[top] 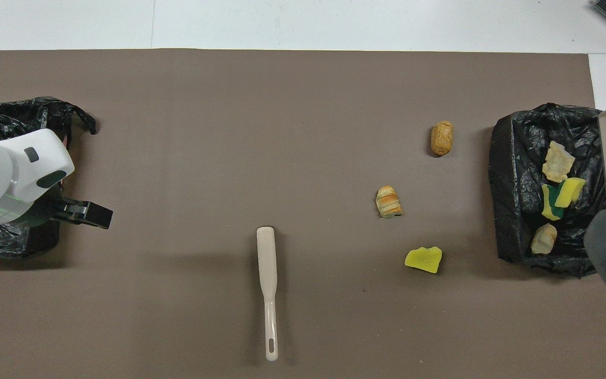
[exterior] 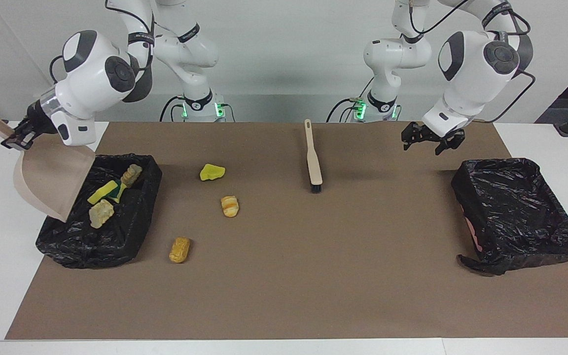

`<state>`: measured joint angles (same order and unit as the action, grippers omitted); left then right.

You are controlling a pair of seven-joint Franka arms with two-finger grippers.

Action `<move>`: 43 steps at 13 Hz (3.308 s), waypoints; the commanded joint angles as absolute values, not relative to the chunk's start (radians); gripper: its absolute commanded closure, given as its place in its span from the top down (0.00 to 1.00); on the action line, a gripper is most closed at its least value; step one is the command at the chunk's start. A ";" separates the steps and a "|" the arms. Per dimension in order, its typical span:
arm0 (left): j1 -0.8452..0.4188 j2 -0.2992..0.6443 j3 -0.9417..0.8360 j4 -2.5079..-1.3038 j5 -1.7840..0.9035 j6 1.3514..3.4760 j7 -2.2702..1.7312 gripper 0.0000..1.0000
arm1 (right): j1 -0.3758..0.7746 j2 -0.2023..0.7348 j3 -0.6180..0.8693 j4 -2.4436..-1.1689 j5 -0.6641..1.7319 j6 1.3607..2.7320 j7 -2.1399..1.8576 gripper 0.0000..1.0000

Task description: Sweep and dump trash in bin

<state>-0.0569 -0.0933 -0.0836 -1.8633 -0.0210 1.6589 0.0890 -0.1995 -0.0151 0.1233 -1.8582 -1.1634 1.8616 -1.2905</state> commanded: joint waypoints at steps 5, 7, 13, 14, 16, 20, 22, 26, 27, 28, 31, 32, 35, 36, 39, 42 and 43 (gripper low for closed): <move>-0.038 -0.071 -0.092 -1.681 -0.014 1.637 0.086 1.00 | -0.129 0.001 0.130 -1.756 -0.971 1.801 -1.212 0.00; -0.017 -0.067 -0.092 -1.690 -0.029 1.673 0.089 1.00 | -0.127 0.011 0.130 -1.749 -0.838 1.801 -1.143 0.00; 0.000 -0.075 -0.094 -1.706 -0.035 1.661 0.098 1.00 | 0.003 0.046 0.137 -1.684 -0.522 1.776 -0.828 0.00; 0.002 -0.075 -0.094 -1.707 -0.035 1.661 0.098 1.00 | 0.036 0.055 0.137 -1.672 -0.467 1.772 -0.754 0.00; -0.002 -0.074 -0.094 -1.706 -0.037 1.657 0.089 1.00 | 0.112 0.119 0.137 -1.582 -0.387 1.694 -0.525 0.00; -0.002 -0.067 -0.095 -1.669 -0.028 1.603 0.087 1.00 | 0.268 0.291 0.137 -1.384 -0.287 1.602 -0.048 0.00; 0.000 -0.069 -0.095 -1.675 -0.034 1.623 0.092 1.00 | 0.337 0.365 0.137 -1.312 -0.177 1.611 0.207 0.00; 0.002 -0.072 -0.095 -1.683 -0.034 1.629 0.097 1.00 | 0.463 0.535 0.140 -1.146 -0.103 1.640 0.528 0.00; 0.002 -0.072 -0.095 -1.686 -0.034 1.628 0.097 1.00 | 0.488 0.575 0.140 -1.105 -0.103 1.655 0.585 0.00; 0.002 -0.074 -0.095 -1.687 -0.034 1.628 0.098 1.00 | 0.512 0.613 0.137 -1.089 -0.103 1.678 0.625 0.00; 0.002 -0.075 -0.095 -1.693 -0.034 1.626 0.098 1.00 | 0.552 0.673 0.135 -1.078 -0.103 1.741 0.701 0.00; 0.002 -0.075 -0.095 -1.695 -0.034 1.628 0.098 1.00 | 0.563 0.687 0.137 -1.077 -0.103 1.761 0.701 0.00; 0.002 -0.075 -0.095 -1.700 -0.034 1.628 0.100 1.00 | 0.587 0.710 0.137 -1.089 -0.101 1.801 0.713 0.00; 0.003 -0.075 -0.095 -1.700 -0.034 1.628 0.100 1.00 | 0.604 0.722 0.137 -1.092 -0.101 1.799 0.713 0.00; 0.003 -0.077 -0.095 -1.701 -0.034 1.626 0.100 1.00 | 0.621 0.746 0.137 -1.111 -0.087 1.801 0.715 0.00; 0.003 -0.077 -0.095 -1.701 -0.034 1.626 0.100 1.00 | 0.618 0.745 0.137 -1.127 -0.078 1.804 0.713 0.00; 0.003 -0.077 -0.095 -1.701 -0.034 1.626 0.100 1.00 | 0.620 0.744 0.137 -1.132 -0.071 1.801 0.715 0.00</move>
